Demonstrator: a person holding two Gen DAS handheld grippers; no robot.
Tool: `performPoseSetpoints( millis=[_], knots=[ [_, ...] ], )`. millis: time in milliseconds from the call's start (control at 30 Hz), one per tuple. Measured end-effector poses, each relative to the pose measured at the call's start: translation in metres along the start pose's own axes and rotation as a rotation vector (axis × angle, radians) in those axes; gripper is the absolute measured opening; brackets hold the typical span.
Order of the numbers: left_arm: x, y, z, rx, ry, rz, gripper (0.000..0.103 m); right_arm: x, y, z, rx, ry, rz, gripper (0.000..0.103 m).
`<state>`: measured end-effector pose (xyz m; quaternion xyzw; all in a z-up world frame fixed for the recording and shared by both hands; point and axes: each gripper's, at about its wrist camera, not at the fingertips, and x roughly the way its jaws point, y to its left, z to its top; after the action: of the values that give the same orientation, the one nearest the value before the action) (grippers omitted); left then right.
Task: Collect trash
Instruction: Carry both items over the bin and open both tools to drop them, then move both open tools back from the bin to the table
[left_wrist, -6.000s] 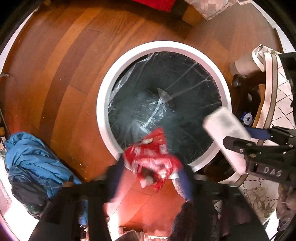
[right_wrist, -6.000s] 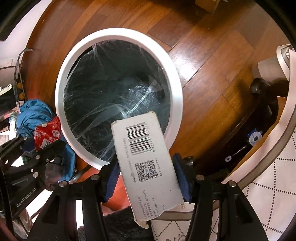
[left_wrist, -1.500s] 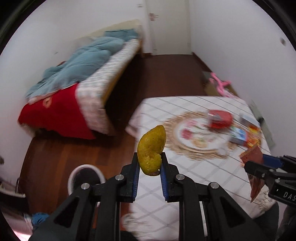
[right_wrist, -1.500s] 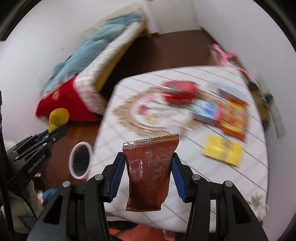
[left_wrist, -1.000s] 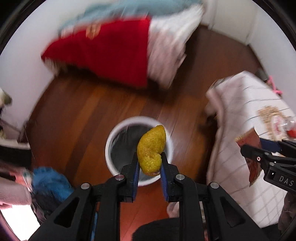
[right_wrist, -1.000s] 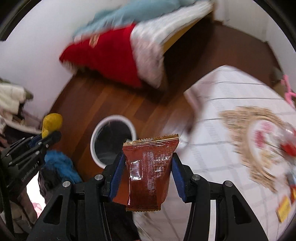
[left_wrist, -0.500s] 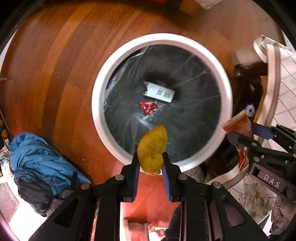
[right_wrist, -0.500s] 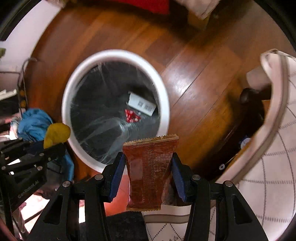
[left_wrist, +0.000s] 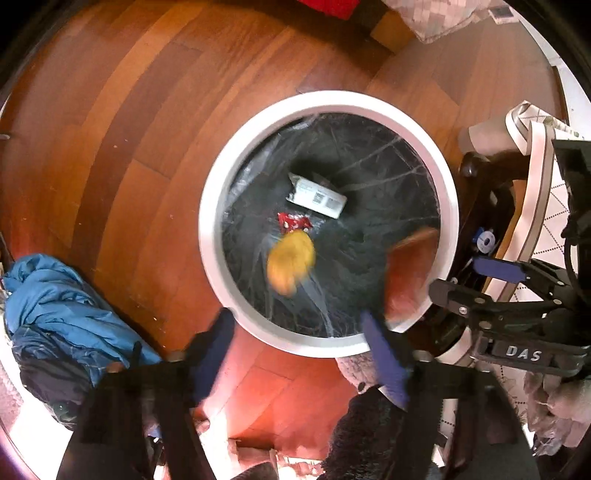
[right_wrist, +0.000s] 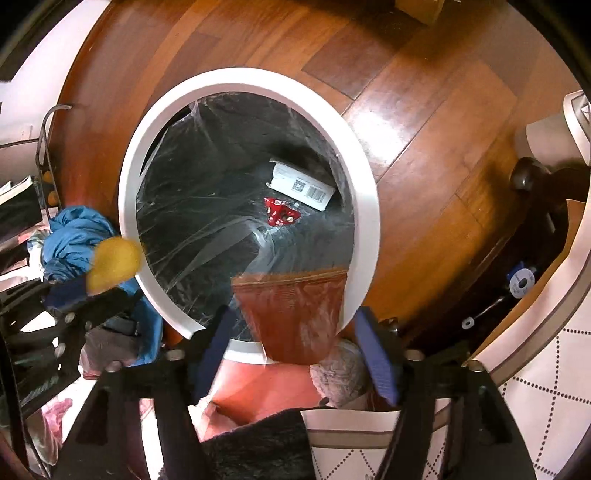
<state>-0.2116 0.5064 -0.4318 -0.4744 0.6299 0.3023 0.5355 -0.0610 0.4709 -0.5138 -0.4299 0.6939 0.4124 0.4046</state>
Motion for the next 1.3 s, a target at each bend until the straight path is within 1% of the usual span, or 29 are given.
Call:
performPoseSetpoints(
  millis=[33, 67, 133, 167, 200, 233, 433, 500, 667, 800, 1033, 1100, 1300],
  knots=[
    [-0.002, 0.001, -0.001, -0.004, -0.004, 0.000, 0.080, -0.002, -0.001, 0.001, 0.000, -0.001, -0.004, 0.085],
    [-0.004, 0.003, -0.002, -0.007, -0.008, -0.001, 0.088, -0.004, -0.003, 0.000, 0.005, -0.004, -0.009, 0.086],
    [-0.009, 0.004, -0.004, -0.006, -0.026, 0.014, 0.098, -0.009, -0.006, -0.001, 0.007, -0.008, -0.004, 0.089],
    [-0.012, 0.005, -0.006, -0.006, -0.034, 0.019, 0.098, -0.012, -0.007, -0.001, 0.010, -0.011, -0.002, 0.093],
    [-0.013, 0.005, -0.008, -0.008, -0.040, 0.020, 0.098, -0.014, -0.008, -0.003, 0.010, -0.012, 0.004, 0.101],
    [-0.016, 0.006, -0.011, -0.009, -0.047, 0.027, 0.098, -0.016, -0.008, -0.004, 0.009, -0.014, 0.005, 0.103],
    [-0.025, 0.006, -0.026, -0.015, -0.085, 0.066, 0.098, -0.028, -0.007, -0.019, -0.006, -0.017, -0.010, 0.103],
    [-0.028, 0.005, -0.032, -0.019, -0.098, 0.068, 0.098, -0.032, -0.006, -0.025, -0.009, -0.026, -0.032, 0.103],
    [-0.048, 0.001, -0.053, -0.034, -0.186, 0.095, 0.099, -0.047, -0.003, -0.041, -0.021, -0.061, -0.048, 0.103],
    [-0.065, -0.005, -0.074, -0.041, -0.262, 0.126, 0.099, -0.068, -0.004, -0.063, -0.019, -0.145, -0.055, 0.103],
    [-0.090, -0.019, -0.112, -0.056, -0.364, 0.154, 0.099, -0.106, -0.001, -0.106, -0.017, -0.285, -0.062, 0.103],
    [-0.100, -0.024, -0.125, -0.061, -0.402, 0.160, 0.099, -0.118, 0.000, -0.120, -0.025, -0.330, -0.054, 0.103],
    [-0.135, -0.048, -0.168, -0.049, -0.531, 0.207, 0.099, -0.158, -0.001, -0.168, -0.034, -0.461, -0.044, 0.103]
  ],
)
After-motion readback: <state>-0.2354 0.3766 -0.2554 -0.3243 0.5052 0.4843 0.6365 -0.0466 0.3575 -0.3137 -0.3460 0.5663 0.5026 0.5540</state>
